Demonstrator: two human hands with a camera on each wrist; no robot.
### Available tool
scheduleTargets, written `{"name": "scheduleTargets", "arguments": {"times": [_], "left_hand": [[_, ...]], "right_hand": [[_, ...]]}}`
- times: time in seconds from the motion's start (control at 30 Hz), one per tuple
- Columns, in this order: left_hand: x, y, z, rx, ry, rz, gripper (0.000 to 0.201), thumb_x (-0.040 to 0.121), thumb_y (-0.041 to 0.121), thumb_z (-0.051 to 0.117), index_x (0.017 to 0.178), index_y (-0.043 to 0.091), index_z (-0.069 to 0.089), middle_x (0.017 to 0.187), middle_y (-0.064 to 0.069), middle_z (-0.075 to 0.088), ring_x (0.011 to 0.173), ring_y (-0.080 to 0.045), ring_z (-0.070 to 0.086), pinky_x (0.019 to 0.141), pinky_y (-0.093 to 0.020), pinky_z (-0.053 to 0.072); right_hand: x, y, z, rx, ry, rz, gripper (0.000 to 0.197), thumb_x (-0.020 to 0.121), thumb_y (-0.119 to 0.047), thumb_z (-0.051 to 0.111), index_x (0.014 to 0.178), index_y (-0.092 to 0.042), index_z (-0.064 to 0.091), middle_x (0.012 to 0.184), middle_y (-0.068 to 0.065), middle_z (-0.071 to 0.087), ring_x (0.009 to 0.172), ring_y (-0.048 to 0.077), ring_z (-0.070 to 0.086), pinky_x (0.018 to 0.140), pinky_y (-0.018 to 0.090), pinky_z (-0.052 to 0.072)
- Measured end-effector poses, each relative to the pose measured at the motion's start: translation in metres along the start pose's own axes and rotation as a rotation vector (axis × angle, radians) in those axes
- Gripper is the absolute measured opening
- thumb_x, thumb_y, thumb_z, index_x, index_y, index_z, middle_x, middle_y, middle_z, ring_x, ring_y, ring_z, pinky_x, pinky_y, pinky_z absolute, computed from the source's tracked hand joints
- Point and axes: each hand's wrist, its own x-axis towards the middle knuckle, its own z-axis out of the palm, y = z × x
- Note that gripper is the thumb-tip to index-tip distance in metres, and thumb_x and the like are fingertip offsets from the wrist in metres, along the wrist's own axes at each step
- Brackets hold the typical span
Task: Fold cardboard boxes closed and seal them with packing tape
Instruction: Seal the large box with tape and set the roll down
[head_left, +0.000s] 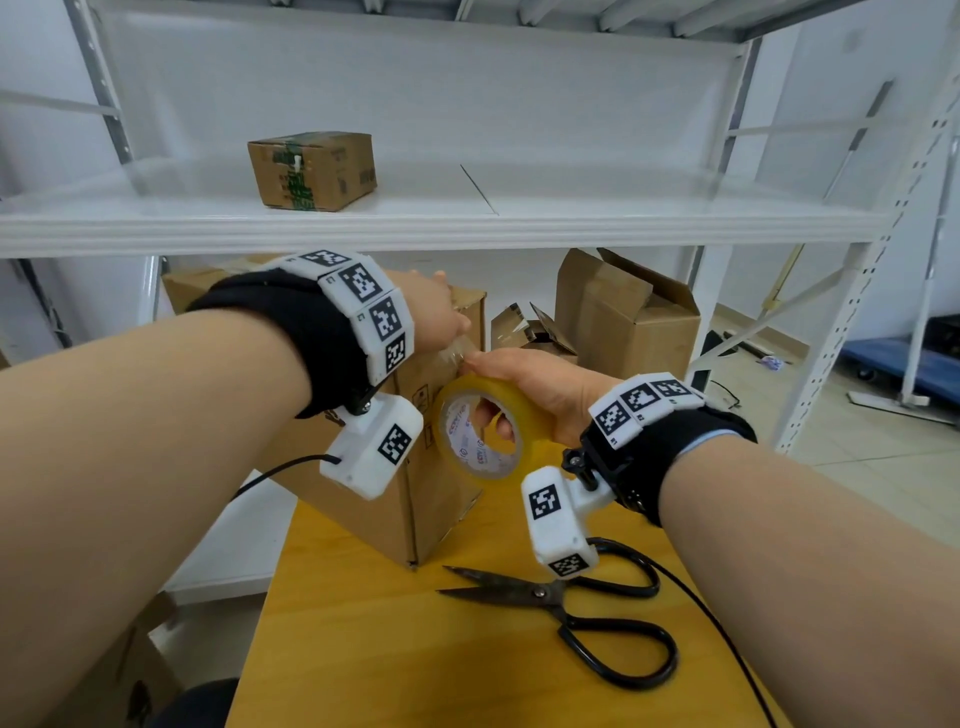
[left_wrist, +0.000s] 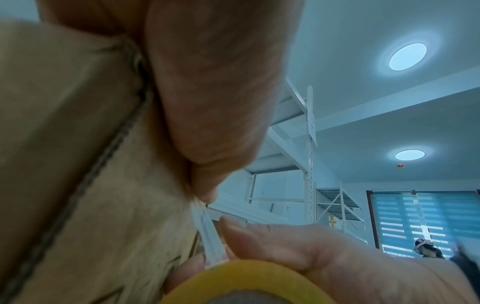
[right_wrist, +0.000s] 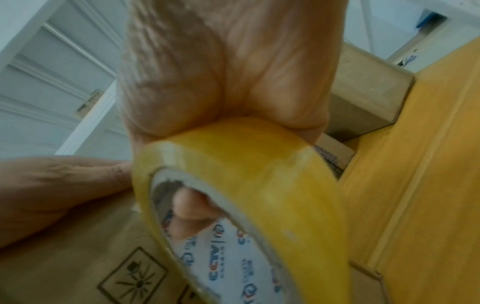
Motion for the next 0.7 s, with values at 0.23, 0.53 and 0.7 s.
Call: {"name": "scheduleTargets", "arguments": {"times": [0.23, 0.53, 0.7], "left_hand": [[0.006, -0.003, 0.006, -0.071, 0.006, -0.015, 0.074, 0.099, 0.046, 0.047, 0.153, 0.005, 0.018, 0.153, -0.019, 0.033, 0.132, -0.034, 0.044, 0.11, -0.046, 0.037], [0.002, -0.005, 0.007, -0.055, 0.027, 0.023, 0.067, 0.094, 0.041, 0.058, 0.147, 0.007, 0.033, 0.144, -0.015, 0.045, 0.129, -0.032, 0.047, 0.101, -0.039, 0.039], [0.001, 0.002, 0.003, 0.016, -0.016, 0.012, 0.076, 0.092, 0.047, 0.06, 0.147, 0.005, 0.03, 0.139, -0.013, 0.052, 0.123, -0.029, 0.054, 0.096, -0.036, 0.042]], "right_hand": [[0.013, -0.004, 0.001, -0.136, 0.071, 0.07, 0.058, 0.096, -0.055, 0.057, 0.116, -0.001, 0.065, 0.061, 0.005, 0.065, 0.044, 0.013, 0.053, 0.046, 0.023, 0.047], [0.031, 0.004, 0.005, -0.223, 0.1, 0.187, 0.065, 0.081, -0.072, 0.062, 0.087, -0.006, 0.066, 0.054, 0.002, 0.061, 0.044, 0.013, 0.055, 0.05, 0.025, 0.048], [0.035, 0.011, 0.002, -0.189, 0.135, 0.118, 0.061, 0.082, -0.067, 0.067, 0.091, -0.006, 0.068, 0.058, 0.004, 0.063, 0.046, 0.014, 0.056, 0.051, 0.026, 0.049]]}}
